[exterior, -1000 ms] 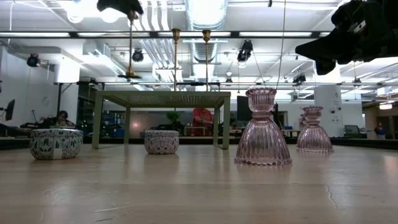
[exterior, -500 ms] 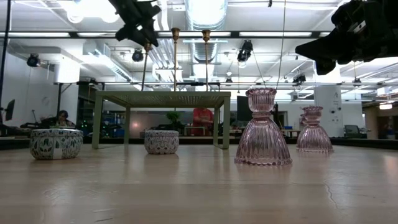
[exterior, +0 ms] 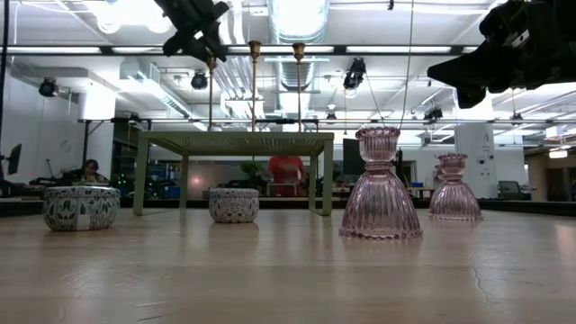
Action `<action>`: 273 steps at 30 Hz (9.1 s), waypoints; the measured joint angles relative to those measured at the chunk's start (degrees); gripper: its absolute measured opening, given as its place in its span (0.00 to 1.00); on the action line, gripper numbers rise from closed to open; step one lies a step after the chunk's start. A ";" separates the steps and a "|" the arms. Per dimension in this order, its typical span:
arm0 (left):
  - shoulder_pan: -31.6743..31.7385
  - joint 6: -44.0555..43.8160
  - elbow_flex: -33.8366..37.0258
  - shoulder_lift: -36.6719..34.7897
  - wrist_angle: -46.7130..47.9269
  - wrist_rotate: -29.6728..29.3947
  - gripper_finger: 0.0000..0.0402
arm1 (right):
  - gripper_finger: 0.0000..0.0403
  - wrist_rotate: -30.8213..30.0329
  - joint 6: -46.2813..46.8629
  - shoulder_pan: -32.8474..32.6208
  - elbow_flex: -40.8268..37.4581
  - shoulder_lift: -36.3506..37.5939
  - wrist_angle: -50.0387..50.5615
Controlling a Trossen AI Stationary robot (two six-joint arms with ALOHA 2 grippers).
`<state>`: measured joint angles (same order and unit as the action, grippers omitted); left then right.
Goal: Pick & Place candle stick holders
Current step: Put the gold candle holder on the shelf, then put the middle pink glass candle holder on the shelf
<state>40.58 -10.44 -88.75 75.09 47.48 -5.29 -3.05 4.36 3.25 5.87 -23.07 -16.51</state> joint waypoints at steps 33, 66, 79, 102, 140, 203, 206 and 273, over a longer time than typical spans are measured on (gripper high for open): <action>0.59 0.01 1.68 0.44 0.47 1.36 0.38 | 0.02 0.00 0.00 0.00 0.02 0.00 0.00; 0.56 8.89 -1.06 -7.09 -0.02 -1.61 0.70 | 0.02 0.00 -0.02 0.00 0.02 0.00 0.00; -5.43 8.95 6.69 -20.00 0.06 5.98 0.42 | 0.02 0.02 -0.02 0.00 0.02 -0.02 0.00; -21.35 7.95 46.31 -46.83 -25.61 16.30 0.01 | 0.02 0.00 -0.02 0.02 0.02 0.00 -0.01; -48.24 11.97 71.77 -74.95 -28.17 -7.62 0.01 | 0.02 0.02 -0.02 0.01 0.02 -0.02 0.00; -48.24 9.10 85.29 -74.12 -41.55 -13.69 0.03 | 0.02 3.15 26.19 -1.31 5.04 -6.41 -7.14; -48.24 9.09 85.29 -74.12 -41.55 -13.69 0.03 | 0.02 3.15 28.68 -2.70 9.47 -10.75 0.08; -48.24 9.11 85.33 -74.12 -41.56 -13.71 0.03 | 0.28 -16.52 17.46 -12.71 48.93 -55.41 75.69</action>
<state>-7.66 -1.32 -3.42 0.97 5.93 -19.00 -19.57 21.82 -9.47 54.80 -78.48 59.18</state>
